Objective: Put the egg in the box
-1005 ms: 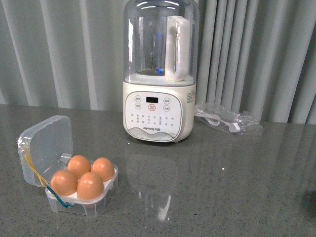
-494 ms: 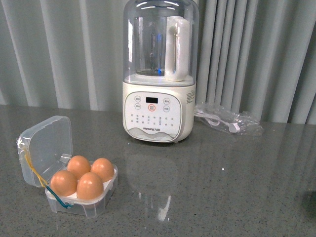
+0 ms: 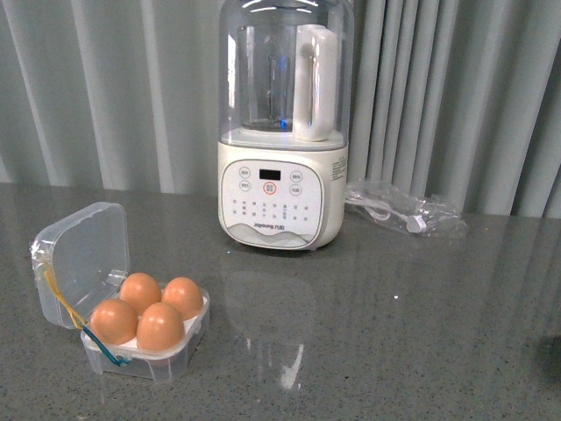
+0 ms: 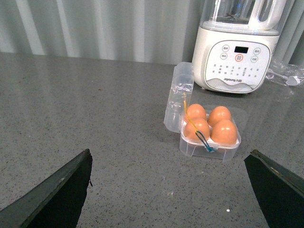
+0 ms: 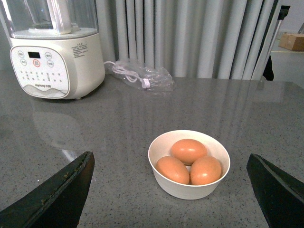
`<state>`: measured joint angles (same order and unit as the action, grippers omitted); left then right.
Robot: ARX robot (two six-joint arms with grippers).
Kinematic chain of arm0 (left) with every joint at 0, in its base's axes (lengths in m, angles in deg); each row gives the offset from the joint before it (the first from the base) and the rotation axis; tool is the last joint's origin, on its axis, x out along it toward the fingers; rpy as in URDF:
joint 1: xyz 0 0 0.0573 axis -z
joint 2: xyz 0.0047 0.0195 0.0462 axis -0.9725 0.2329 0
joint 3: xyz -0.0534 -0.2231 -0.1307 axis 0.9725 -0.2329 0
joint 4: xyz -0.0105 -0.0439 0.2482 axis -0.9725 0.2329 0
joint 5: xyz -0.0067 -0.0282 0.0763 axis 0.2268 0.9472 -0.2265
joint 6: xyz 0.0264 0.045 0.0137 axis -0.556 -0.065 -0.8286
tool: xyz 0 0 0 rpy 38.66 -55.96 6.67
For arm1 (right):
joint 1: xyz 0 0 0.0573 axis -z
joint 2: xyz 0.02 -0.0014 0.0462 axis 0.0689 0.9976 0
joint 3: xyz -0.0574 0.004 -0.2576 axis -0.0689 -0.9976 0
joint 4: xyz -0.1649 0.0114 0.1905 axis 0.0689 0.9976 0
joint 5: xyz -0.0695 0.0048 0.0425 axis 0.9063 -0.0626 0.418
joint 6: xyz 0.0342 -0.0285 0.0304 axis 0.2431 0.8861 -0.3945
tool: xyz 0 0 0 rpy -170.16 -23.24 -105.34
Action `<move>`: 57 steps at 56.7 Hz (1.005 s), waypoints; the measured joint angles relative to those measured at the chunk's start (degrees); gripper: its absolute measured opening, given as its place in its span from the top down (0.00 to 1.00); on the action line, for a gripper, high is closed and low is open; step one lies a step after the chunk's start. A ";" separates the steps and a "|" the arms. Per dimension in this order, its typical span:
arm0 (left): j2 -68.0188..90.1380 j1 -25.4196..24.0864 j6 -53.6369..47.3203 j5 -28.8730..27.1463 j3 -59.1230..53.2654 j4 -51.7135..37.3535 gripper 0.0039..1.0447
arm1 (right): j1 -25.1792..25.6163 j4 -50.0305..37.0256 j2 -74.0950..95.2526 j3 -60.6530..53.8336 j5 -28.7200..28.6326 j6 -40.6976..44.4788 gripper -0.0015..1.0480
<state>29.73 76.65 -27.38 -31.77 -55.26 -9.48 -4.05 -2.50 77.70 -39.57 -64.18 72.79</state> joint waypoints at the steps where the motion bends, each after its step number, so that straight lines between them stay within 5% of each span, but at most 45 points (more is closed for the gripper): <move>1: 0.00 0.00 0.00 0.00 0.02 0.00 0.06 | 0.00 0.00 0.00 0.00 0.00 0.00 0.07; 15: 0.00 0.00 0.00 0.00 0.02 0.00 0.06 | 0.00 0.00 0.00 0.00 0.00 -0.02 0.07; 17: 0.83 1.09 1.29 -3.10 0.31 1.31 0.06 | 0.00 0.00 0.00 0.00 0.00 0.00 0.07; 22: 6.86 8.02 6.97 -21.31 3.26 9.90 0.06 | 0.00 0.00 0.00 0.00 0.07 -0.02 0.07; 28: 9.81 12.79 9.42 -28.81 4.17 10.08 0.06 | 0.00 0.00 0.00 0.00 -0.13 0.00 0.07; 39: 19.19 13.73 9.27 -24.52 9.57 -1.05 0.06 | 0.00 0.00 0.00 0.00 -0.04 -0.02 0.07; 47: 33.55 7.67 7.50 -15.15 11.74 -13.40 0.06 | 0.00 0.00 0.00 0.00 -0.04 0.00 0.07; 57: 53.62 -0.07 4.00 -10.69 17.70 -25.92 0.06 | 0.00 0.00 0.00 0.00 -0.02 -0.02 0.07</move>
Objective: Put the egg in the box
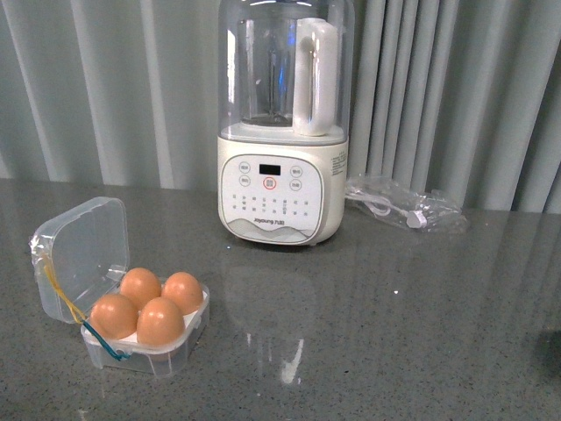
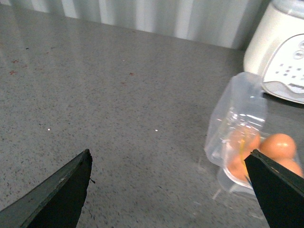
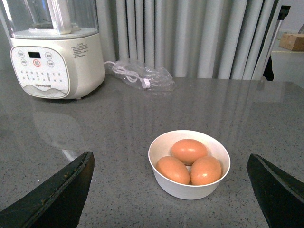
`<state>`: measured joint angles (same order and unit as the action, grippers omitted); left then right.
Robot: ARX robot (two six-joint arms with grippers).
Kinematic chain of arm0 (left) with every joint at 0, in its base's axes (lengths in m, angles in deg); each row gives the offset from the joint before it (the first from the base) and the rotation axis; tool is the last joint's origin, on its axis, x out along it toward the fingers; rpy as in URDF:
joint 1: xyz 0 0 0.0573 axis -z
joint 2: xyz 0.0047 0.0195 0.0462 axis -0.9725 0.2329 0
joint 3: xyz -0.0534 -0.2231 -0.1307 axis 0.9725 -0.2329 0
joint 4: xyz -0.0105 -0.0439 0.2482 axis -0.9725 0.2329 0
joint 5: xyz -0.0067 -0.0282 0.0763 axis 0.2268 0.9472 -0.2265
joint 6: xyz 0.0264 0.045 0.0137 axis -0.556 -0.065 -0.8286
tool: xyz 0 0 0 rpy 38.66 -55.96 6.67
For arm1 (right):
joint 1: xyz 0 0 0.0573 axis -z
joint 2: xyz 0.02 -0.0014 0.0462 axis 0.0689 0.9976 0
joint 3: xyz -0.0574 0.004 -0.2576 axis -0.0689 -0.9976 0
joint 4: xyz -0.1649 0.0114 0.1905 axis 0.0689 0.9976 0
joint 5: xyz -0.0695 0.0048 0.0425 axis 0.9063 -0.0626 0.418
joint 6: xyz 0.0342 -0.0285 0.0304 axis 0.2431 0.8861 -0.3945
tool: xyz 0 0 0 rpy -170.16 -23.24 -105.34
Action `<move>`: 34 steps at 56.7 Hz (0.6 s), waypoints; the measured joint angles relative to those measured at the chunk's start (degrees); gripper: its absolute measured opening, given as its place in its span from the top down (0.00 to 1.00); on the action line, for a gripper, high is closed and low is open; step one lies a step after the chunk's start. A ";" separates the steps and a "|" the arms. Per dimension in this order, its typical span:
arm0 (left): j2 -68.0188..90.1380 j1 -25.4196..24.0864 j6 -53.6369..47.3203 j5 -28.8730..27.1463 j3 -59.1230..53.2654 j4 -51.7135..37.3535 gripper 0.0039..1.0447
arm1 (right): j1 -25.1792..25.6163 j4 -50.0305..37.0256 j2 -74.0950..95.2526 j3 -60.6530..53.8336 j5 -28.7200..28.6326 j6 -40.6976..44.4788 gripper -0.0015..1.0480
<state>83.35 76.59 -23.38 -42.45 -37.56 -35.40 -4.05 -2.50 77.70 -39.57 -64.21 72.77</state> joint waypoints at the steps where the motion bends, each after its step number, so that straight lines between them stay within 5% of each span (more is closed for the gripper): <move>1: 1.90 -0.66 -0.28 0.24 0.87 -0.72 0.06 | 0.00 0.00 0.00 0.00 0.00 0.02 0.07; 14: 16.48 -4.55 -4.79 0.20 10.34 -4.85 0.06 | 0.00 0.00 0.00 0.00 0.00 0.00 0.07; 34: 32.63 -3.04 -8.48 0.24 19.54 -5.46 0.06 | 0.00 0.00 0.00 0.00 -0.02 0.02 0.07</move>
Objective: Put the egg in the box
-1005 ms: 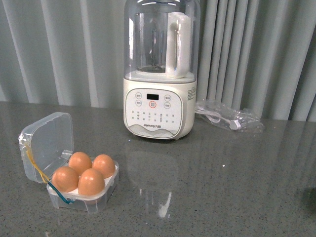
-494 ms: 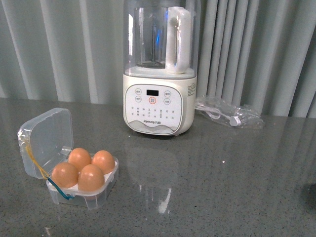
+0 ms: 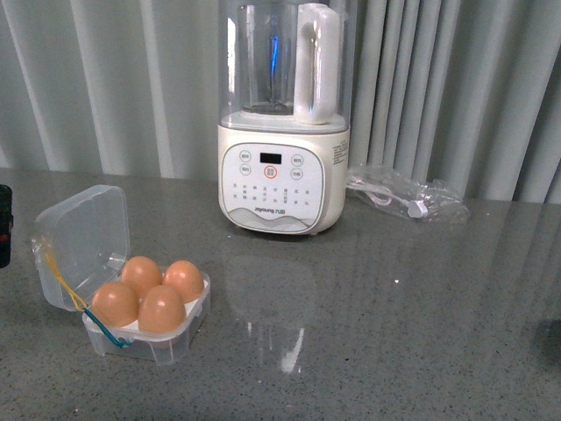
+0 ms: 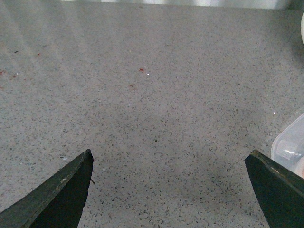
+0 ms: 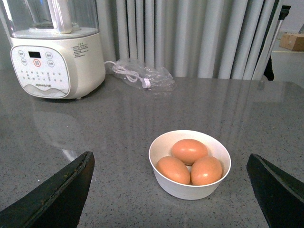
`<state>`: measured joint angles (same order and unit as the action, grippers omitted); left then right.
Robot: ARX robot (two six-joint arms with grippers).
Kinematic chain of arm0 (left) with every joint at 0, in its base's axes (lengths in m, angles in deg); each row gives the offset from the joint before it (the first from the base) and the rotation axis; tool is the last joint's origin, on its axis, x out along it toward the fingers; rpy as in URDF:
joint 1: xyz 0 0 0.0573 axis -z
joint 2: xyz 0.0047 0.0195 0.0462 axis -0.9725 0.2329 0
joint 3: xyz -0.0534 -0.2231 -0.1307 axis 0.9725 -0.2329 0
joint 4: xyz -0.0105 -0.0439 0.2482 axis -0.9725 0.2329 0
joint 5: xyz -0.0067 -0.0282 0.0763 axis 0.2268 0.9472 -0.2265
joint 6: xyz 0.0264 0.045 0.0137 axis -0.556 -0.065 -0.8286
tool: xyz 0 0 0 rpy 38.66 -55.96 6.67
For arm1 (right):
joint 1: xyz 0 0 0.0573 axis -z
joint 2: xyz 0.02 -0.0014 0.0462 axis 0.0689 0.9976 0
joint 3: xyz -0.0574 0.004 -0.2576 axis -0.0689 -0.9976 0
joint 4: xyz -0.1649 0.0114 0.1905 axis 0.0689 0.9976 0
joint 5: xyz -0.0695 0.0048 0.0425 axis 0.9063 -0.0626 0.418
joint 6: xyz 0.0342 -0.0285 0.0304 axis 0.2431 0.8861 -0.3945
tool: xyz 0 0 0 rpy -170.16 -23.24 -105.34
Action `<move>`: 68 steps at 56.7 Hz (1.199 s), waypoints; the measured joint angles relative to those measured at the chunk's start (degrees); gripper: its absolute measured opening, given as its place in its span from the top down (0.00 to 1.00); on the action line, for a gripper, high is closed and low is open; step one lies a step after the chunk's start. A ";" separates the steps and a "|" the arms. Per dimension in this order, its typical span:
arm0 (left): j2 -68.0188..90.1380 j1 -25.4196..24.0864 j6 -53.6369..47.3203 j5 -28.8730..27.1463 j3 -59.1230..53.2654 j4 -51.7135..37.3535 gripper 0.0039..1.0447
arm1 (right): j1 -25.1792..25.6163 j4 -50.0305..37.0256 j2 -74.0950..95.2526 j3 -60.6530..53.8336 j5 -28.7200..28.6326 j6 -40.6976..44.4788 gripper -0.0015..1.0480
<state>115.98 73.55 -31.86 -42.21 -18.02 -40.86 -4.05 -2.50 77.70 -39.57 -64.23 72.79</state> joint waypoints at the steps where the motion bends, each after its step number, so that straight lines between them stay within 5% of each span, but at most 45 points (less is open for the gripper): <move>1: 0.52 0.00 -0.13 -0.02 0.20 -0.02 0.06 | 0.00 0.00 0.00 0.00 0.00 0.00 0.07; 25: 2.03 2.54 -0.46 0.15 0.90 -1.05 0.06 | 0.00 0.00 0.00 0.00 0.00 -0.02 0.07; 55: -5.57 19.85 9.46 2.01 0.35 3.30 0.06 | 0.00 0.00 0.00 0.00 0.00 0.00 0.07; 68: -13.84 21.97 10.10 1.68 0.42 5.88 0.06 | 0.00 0.00 0.00 0.00 0.00 0.00 0.07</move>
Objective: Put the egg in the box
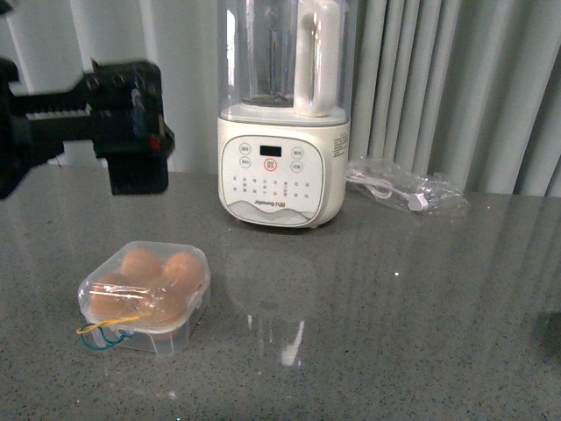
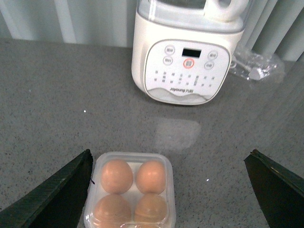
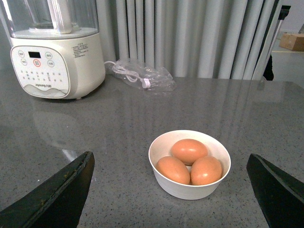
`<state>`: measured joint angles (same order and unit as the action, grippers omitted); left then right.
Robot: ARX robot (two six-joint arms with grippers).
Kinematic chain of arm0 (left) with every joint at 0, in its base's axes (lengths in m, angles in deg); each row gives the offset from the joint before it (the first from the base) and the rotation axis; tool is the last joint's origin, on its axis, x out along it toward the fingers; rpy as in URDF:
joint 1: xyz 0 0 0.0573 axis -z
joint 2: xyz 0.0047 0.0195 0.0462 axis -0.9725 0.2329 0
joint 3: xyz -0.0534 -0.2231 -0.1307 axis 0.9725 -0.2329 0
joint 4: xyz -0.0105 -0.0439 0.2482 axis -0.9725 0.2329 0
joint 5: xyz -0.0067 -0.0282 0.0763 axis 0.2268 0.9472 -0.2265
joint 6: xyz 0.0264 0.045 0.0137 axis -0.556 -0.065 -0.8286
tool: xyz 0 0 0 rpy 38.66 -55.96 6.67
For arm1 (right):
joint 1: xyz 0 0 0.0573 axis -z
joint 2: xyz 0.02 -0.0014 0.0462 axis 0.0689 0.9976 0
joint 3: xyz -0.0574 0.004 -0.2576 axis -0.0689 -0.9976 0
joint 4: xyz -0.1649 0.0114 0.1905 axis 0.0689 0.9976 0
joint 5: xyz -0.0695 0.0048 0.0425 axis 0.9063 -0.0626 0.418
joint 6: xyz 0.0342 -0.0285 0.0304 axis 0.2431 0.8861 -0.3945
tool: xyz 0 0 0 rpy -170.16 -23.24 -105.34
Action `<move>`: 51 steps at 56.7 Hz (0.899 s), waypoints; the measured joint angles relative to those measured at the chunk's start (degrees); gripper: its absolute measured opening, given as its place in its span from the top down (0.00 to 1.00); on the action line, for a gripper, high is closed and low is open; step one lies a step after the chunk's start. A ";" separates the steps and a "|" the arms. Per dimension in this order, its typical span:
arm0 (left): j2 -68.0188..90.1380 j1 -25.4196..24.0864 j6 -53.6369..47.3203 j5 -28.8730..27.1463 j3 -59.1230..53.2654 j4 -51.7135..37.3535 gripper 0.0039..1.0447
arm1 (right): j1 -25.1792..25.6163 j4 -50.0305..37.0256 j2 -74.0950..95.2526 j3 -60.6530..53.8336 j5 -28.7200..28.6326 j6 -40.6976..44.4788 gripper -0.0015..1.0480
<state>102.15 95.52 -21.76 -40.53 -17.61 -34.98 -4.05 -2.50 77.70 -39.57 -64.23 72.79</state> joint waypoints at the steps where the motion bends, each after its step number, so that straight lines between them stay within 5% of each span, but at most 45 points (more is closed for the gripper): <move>1: -1.01 0.00 0.00 -0.09 -0.09 0.11 0.06 | 0.00 0.00 0.00 0.00 0.00 0.00 0.07; 20: -26.56 -4.02 -4.57 -6.47 -9.46 6.27 0.06 | 0.00 0.00 0.00 0.00 0.00 0.00 0.07; 35: -38.16 -12.39 -5.99 -2.75 -13.20 15.63 0.08 | 0.00 0.00 0.00 0.00 0.00 0.00 0.07; 39: -40.35 -17.38 -5.84 7.02 -15.56 16.61 0.23 | 0.00 0.00 0.00 0.00 -0.02 0.00 0.07; 51: -46.73 -18.82 -5.66 8.63 -25.53 13.75 0.71 | 0.00 0.00 0.00 0.00 -0.02 0.00 0.07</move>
<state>55.42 76.70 -27.42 -31.90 -43.13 -21.24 -4.05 -2.50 77.70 -39.57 -64.25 72.79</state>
